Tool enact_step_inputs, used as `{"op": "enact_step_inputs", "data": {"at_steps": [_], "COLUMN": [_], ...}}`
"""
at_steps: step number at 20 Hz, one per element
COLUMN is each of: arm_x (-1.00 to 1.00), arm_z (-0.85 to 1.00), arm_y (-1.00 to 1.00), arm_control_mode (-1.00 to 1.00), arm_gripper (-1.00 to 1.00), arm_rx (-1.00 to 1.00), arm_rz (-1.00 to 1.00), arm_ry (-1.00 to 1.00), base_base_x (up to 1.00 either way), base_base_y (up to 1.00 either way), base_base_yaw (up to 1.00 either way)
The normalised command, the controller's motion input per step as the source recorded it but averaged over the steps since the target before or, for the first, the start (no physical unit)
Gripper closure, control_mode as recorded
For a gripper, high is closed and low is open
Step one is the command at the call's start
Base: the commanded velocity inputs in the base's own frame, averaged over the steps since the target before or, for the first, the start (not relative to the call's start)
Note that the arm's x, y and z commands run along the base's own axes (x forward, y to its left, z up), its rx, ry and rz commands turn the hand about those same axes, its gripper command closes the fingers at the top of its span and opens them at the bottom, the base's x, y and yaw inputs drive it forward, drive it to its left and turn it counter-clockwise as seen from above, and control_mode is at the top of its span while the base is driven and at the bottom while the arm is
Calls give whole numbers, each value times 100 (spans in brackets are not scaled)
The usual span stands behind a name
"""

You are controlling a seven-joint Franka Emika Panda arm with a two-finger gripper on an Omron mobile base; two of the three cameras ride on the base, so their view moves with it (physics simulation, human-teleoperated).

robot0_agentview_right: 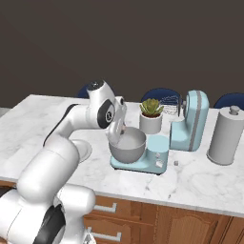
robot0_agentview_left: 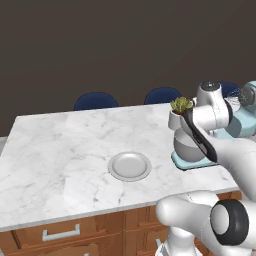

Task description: Add butter and sugar cubes to the stand mixer bowl and then turn on the stand mixer to begin making frosting.

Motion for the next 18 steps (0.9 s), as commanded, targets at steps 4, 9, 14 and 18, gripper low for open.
{"op": "enact_step_inputs", "data": {"at_steps": [4, 9, 14, 18], "arm_x": [19, 0, 11, 25], "arm_z": [-43, -45, -34, -26], "arm_y": [0, -1, -1, -1], "arm_control_mode": [-100, -100, -100, -100], "arm_gripper": [100, 100, 100, 100], "arm_rx": [0, 0, 0, 0], "arm_rz": [2, 0, 0, 0], "arm_ry": [0, 1, 1, 4], "base_base_x": [0, 0, 0, 0], "base_base_y": [0, 0, 0, 0], "base_base_yaw": [0, 0, 0, 0]}}
